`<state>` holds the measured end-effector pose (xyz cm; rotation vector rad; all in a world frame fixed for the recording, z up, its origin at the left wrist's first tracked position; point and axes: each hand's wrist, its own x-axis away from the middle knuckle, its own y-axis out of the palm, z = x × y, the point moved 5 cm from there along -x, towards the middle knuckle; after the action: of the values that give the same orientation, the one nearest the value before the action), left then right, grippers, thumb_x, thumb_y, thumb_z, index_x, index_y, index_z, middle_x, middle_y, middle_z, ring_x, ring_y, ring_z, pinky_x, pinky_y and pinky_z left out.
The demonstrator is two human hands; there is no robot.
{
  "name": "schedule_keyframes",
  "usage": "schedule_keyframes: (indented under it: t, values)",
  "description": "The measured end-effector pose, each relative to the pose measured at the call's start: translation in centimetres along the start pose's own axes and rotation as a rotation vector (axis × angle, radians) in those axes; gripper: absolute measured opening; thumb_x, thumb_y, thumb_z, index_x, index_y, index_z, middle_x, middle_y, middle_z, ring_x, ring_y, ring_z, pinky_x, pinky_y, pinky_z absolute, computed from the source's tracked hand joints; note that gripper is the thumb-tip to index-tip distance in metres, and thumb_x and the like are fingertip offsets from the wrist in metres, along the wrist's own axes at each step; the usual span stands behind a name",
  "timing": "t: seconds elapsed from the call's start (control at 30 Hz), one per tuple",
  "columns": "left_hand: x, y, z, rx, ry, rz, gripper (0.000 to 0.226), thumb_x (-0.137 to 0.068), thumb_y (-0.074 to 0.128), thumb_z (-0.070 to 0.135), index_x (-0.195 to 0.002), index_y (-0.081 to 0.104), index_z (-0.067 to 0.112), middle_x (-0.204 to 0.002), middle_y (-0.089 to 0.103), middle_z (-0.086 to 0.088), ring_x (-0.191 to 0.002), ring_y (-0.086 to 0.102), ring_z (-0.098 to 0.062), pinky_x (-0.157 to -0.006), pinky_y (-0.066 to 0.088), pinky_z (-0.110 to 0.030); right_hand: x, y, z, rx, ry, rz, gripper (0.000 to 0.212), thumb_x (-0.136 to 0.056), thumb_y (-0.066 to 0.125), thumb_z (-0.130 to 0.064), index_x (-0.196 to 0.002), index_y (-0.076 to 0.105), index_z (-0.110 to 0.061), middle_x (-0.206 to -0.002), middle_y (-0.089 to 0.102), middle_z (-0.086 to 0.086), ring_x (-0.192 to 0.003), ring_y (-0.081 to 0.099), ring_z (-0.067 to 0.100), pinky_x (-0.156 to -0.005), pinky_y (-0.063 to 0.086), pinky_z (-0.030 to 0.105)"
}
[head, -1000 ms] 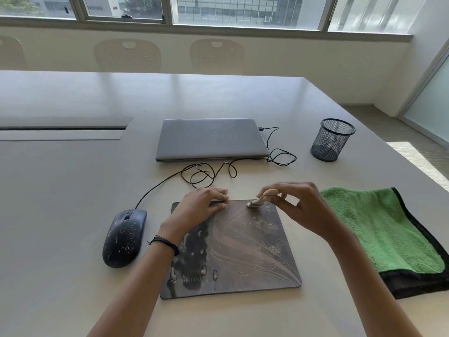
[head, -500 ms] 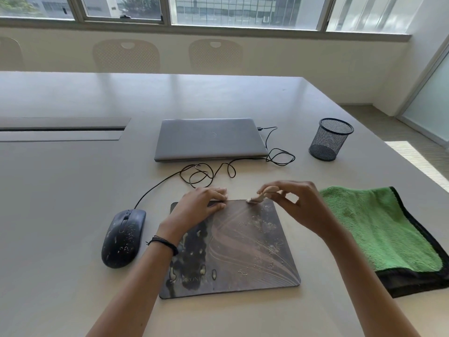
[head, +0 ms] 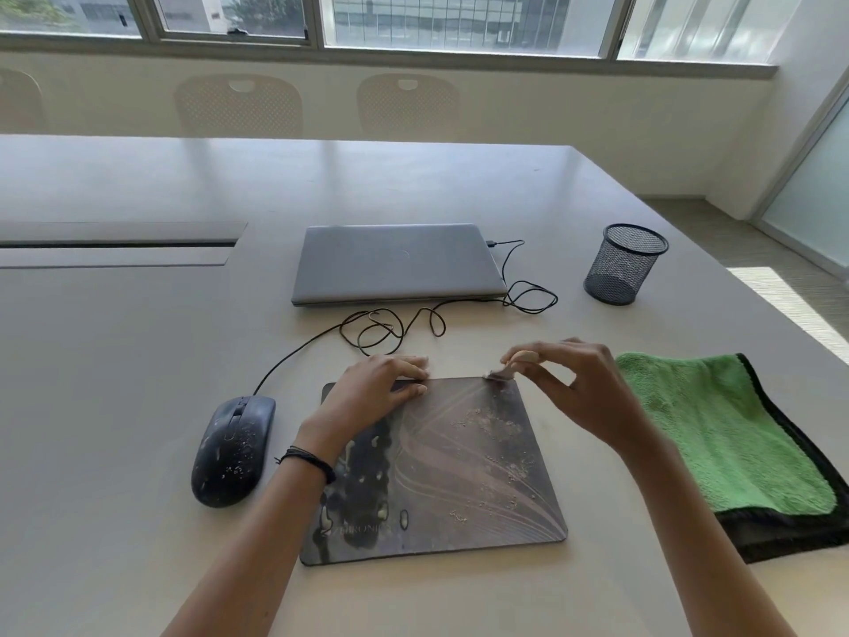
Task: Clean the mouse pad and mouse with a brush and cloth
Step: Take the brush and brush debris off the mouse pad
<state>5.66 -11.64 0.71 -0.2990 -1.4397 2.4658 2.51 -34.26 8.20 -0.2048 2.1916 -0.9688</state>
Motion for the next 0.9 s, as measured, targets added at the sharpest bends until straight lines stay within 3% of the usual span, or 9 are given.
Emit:
schedule_keyframes:
  t: [0.1, 0.23, 0.33, 0.43, 0.6, 0.7, 0.8, 0.9]
  values:
    - [0.0, 0.0, -0.1, 0.003, 0.002, -0.002, 0.030, -0.088, 0.057, 0.038, -0.116, 0.064, 0.029, -0.135, 0.051, 0.017, -0.124, 0.048, -0.003, -0.099, 0.045, -0.035, 0.2, 0.1, -0.5, -0.010, -0.064, -0.064, 0.023, -0.087, 0.057, -0.037, -0.091, 0.073, -0.021, -0.089, 0.073, -0.016, -0.079, 0.067, 0.001, -0.079, 0.049, 0.021]
    - [-0.1, 0.1, -0.2, 0.007, 0.004, 0.000, 0.030, -0.088, 0.058, 0.038, -0.115, 0.064, 0.030, -0.135, 0.052, 0.017, -0.123, 0.049, -0.004, -0.099, 0.045, -0.034, 0.1, -0.6, -1.0, -0.158, -0.092, -0.063, 0.012, -0.083, 0.067, -0.018, -0.086, 0.074, -0.010, -0.084, 0.074, -0.010, -0.079, 0.068, 0.000, -0.079, 0.052, 0.021]
    - [0.0, 0.0, -0.2, 0.005, 0.002, 0.007, 0.030, -0.088, 0.058, 0.038, -0.116, 0.064, 0.029, -0.135, 0.052, 0.017, -0.123, 0.048, -0.003, -0.099, 0.045, -0.032, 0.0, -1.2, -0.7, -0.177, -0.053, 0.042, 0.019, -0.085, 0.062, -0.024, -0.085, 0.073, -0.010, -0.089, 0.070, -0.016, -0.085, 0.067, -0.004, -0.081, 0.049, 0.019]
    - [0.0, 0.1, -0.1, 0.003, 0.008, 0.003, 0.030, -0.088, 0.057, 0.038, -0.115, 0.064, 0.030, -0.135, 0.051, 0.018, -0.124, 0.049, -0.003, -0.099, 0.045, -0.033, 0.0, -1.2, 0.0, -0.077, -0.033, 0.116, 0.022, -0.086, 0.058, -0.029, -0.087, 0.073, -0.013, -0.091, 0.069, -0.018, -0.087, 0.067, -0.002, -0.083, 0.050, 0.027]
    - [0.1, -0.1, 0.1, 0.004, 0.008, -0.001, 0.030, -0.088, 0.057, 0.037, -0.117, 0.063, 0.029, -0.136, 0.051, 0.017, -0.124, 0.048, -0.004, -0.100, 0.044, -0.033, 0.3, -0.6, -0.3, -0.037, -0.073, -0.008, 0.022, -0.086, 0.057, -0.031, -0.085, 0.073, -0.016, -0.086, 0.071, -0.017, -0.074, 0.063, -0.004, -0.084, 0.046, 0.025]
    - [0.1, -0.1, 0.1, 0.003, 0.004, 0.001, 0.030, -0.088, 0.057, 0.037, -0.117, 0.063, 0.029, -0.136, 0.051, 0.017, -0.124, 0.048, -0.004, -0.100, 0.044, -0.032, 0.2, -1.1, -0.5, -0.088, -0.089, 0.007, 0.022, -0.085, 0.059, -0.029, -0.082, 0.073, -0.013, -0.085, 0.072, -0.016, -0.075, 0.061, -0.008, -0.083, 0.045, 0.022]
    - [0.1, -0.1, 0.1, 0.005, 0.005, 0.004, 0.030, -0.088, 0.057, 0.037, -0.117, 0.064, 0.029, -0.135, 0.051, 0.017, -0.124, 0.048, -0.003, -0.100, 0.045, -0.033, -0.2, -1.5, 0.0, -0.094, -0.055, 0.094, 0.015, -0.084, 0.063, -0.025, -0.084, 0.073, -0.014, -0.089, 0.071, -0.017, -0.080, 0.066, 0.001, -0.085, 0.048, 0.031]
    - [0.0, -0.1, 0.0, 0.000, 0.004, 0.008, 0.030, -0.088, 0.057, 0.038, -0.117, 0.064, 0.030, -0.135, 0.051, 0.018, -0.125, 0.047, -0.002, -0.099, 0.045, -0.032, -0.5, -1.2, 0.5, -0.066, -0.010, 0.120, 0.021, -0.084, 0.058, -0.031, -0.086, 0.073, -0.015, -0.088, 0.071, -0.014, -0.078, 0.066, 0.004, -0.084, 0.048, 0.038]
